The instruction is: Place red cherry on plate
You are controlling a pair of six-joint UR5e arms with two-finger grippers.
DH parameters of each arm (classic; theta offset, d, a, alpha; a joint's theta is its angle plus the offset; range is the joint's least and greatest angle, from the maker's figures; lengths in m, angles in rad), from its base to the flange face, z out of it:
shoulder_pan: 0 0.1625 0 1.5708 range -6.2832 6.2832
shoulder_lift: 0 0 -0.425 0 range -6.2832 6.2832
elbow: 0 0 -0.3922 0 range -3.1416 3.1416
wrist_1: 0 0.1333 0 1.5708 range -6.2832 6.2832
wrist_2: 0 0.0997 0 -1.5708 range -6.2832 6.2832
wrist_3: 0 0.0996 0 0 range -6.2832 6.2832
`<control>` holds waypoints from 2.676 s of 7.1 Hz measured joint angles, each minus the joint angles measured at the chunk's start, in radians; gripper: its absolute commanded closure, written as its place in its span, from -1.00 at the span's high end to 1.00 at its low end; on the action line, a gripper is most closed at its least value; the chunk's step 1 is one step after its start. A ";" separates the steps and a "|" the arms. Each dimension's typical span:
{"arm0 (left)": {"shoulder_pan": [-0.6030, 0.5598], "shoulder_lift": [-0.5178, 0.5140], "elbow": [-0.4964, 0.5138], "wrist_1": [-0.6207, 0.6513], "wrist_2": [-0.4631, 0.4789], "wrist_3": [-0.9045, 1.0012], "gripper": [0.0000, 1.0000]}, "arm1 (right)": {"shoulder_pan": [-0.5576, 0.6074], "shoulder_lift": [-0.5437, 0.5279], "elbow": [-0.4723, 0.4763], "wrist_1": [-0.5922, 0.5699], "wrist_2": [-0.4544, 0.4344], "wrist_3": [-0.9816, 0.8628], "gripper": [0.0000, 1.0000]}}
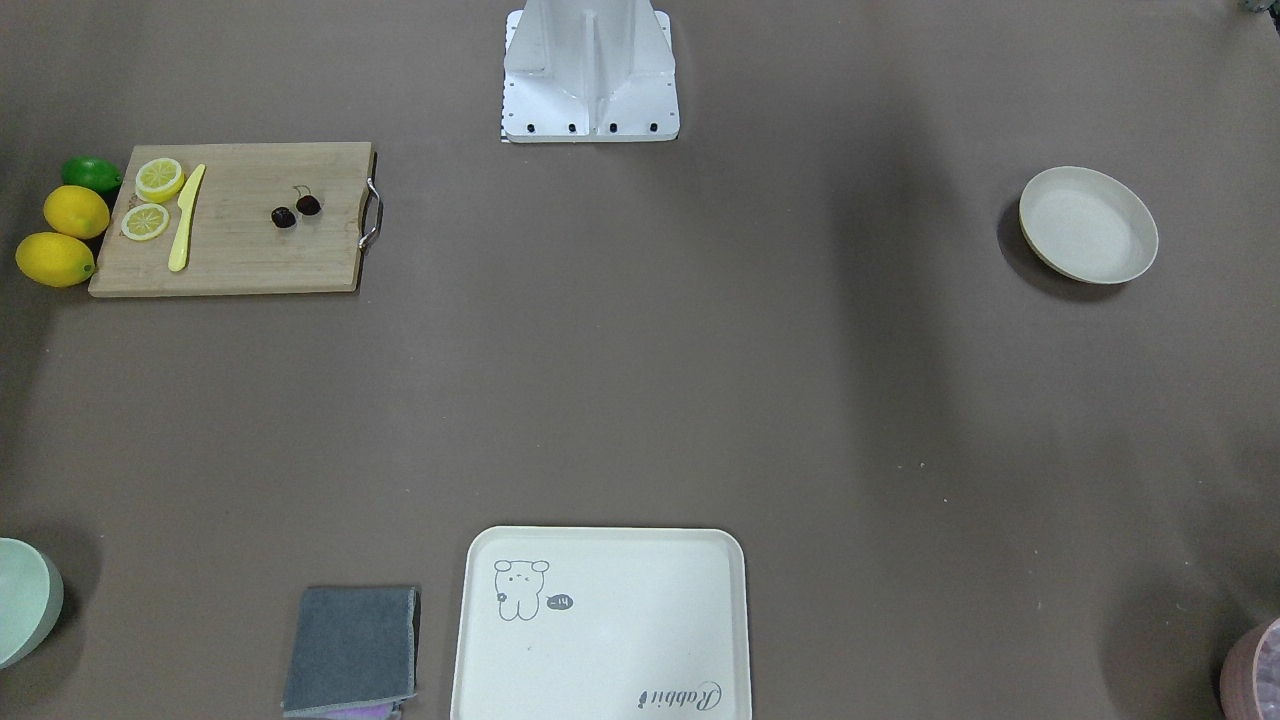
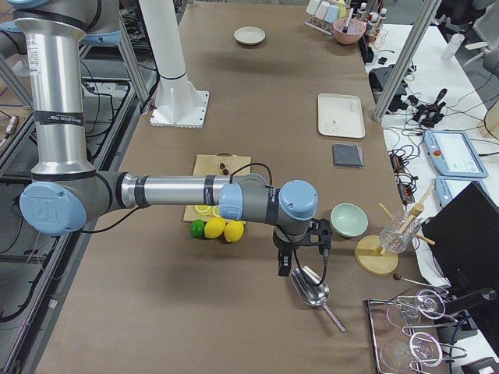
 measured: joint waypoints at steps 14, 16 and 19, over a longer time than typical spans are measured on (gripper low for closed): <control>-0.037 0.031 -0.004 0.001 -0.001 0.000 0.96 | 0.000 -0.001 0.008 0.001 -0.001 -0.005 1.00; -0.034 0.032 -0.001 -0.023 -0.002 -0.007 0.96 | 0.000 -0.001 0.015 0.001 0.000 -0.003 1.00; -0.027 0.020 0.108 -0.141 -0.100 -0.009 0.96 | 0.000 -0.006 0.028 0.000 -0.001 0.000 1.00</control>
